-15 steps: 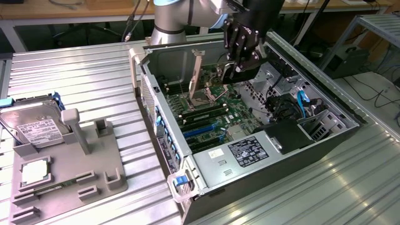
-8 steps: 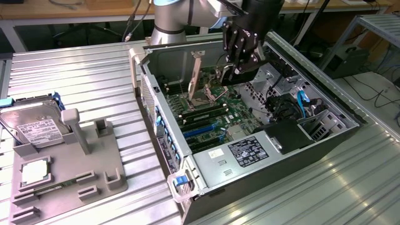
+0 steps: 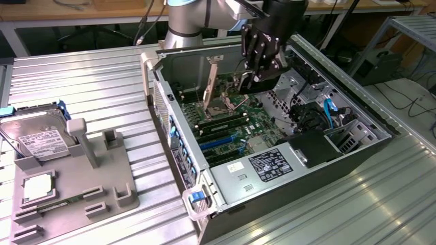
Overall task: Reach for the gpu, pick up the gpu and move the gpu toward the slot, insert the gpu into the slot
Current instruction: 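Insert the gpu into the slot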
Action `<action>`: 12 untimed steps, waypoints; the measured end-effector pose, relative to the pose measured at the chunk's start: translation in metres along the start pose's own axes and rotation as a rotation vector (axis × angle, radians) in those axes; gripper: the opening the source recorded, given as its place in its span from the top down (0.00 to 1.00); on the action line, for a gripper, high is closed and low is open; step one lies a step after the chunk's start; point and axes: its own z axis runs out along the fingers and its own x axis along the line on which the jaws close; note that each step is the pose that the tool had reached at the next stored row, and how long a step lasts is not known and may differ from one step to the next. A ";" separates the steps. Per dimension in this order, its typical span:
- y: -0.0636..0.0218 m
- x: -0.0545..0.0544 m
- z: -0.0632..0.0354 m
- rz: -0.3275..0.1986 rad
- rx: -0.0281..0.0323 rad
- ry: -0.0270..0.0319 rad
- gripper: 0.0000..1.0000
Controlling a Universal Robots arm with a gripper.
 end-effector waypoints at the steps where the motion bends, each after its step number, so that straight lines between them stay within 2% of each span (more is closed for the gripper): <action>1: 0.0005 0.000 0.0006 0.000 -0.0002 -0.0002 0.73; 4: 0.0010 -0.001 0.0032 0.000 -0.0009 -0.0002 0.73; 5: 0.0010 -0.001 0.0036 0.000 -0.0035 0.0002 0.73; 12: 0.0010 -0.001 0.0041 0.002 -0.0076 0.0001 0.73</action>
